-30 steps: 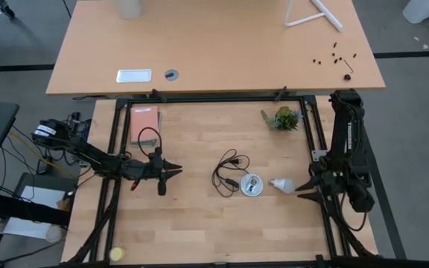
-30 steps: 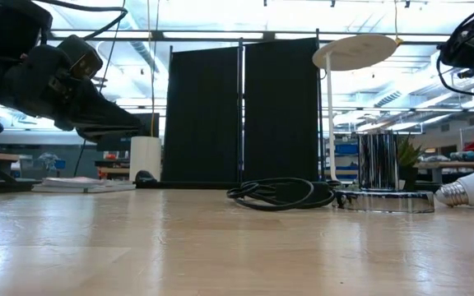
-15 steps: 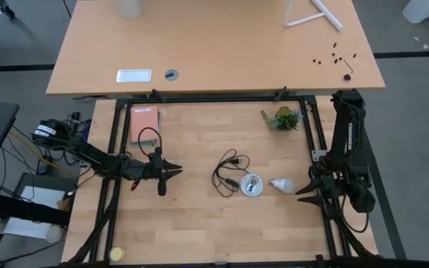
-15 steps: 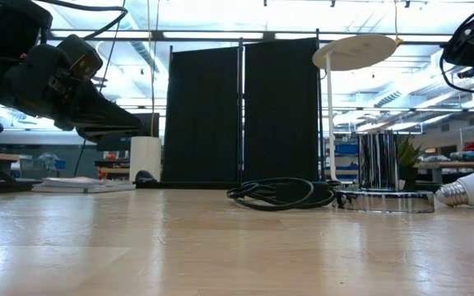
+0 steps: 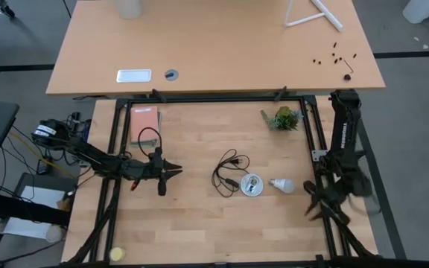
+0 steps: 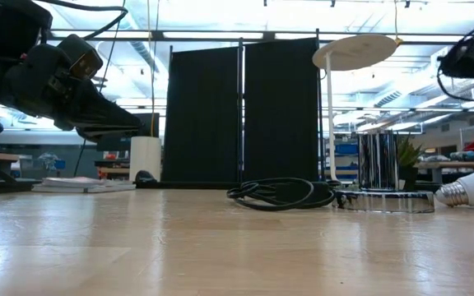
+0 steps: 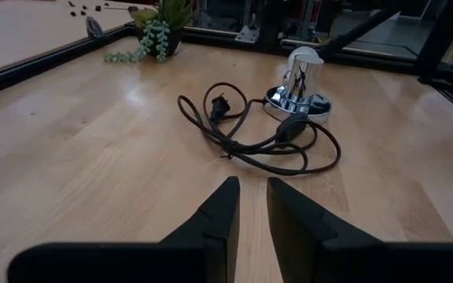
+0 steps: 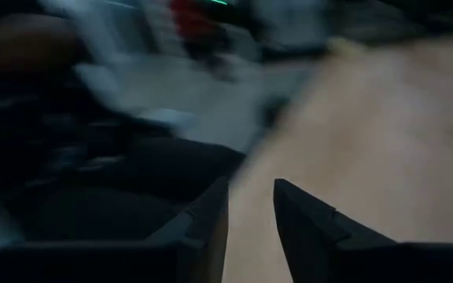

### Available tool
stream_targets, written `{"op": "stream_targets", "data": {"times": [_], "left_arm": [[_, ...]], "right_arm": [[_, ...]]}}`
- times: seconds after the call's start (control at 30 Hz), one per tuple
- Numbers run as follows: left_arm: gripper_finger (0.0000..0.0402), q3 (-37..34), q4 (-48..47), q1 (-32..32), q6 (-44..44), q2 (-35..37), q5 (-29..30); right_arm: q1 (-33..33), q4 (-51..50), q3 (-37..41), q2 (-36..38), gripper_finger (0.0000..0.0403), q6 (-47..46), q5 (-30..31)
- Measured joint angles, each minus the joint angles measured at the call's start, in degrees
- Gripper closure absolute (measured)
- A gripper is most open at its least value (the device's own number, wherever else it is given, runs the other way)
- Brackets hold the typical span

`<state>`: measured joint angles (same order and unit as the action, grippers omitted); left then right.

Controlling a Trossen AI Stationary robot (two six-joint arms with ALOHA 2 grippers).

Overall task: Screw lightbulb
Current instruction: Return to Home Position

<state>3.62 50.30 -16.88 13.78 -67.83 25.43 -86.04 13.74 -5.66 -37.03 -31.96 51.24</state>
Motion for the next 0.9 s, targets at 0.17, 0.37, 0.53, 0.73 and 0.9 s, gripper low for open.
{"op": "stream_targets", "data": {"times": [0.17,0.37,0.53,0.73,0.9], "left_arm": [[0.0331,0.02,-0.07,0.00,0.01,-0.04,0.00],[0.0331,0.02,-0.04,0.00,0.02,-0.04,0.00],[0.0331,0.02,-0.02,0.00,0.00,-0.04,0.00],[0.0331,0.02,0.01,0.00,0.00,-0.02,-0.01],[0.0331,0.02,-0.06,0.00,0.00,-0.02,0.00]], "right_arm": [[1.37,15.66,4.77,5.02,0.0289,21.82,-15.27],[4.96,10.68,5.32,11.80,0.0289,29.94,-16.73],[8.02,-2.19,5.32,18.68,0.0289,31.99,-16.74],[9.29,-9.50,5.32,25.72,0.0288,35.69,-16.78],[10.02,-9.56,5.32,31.96,0.0290,40.00,-16.82]]}}
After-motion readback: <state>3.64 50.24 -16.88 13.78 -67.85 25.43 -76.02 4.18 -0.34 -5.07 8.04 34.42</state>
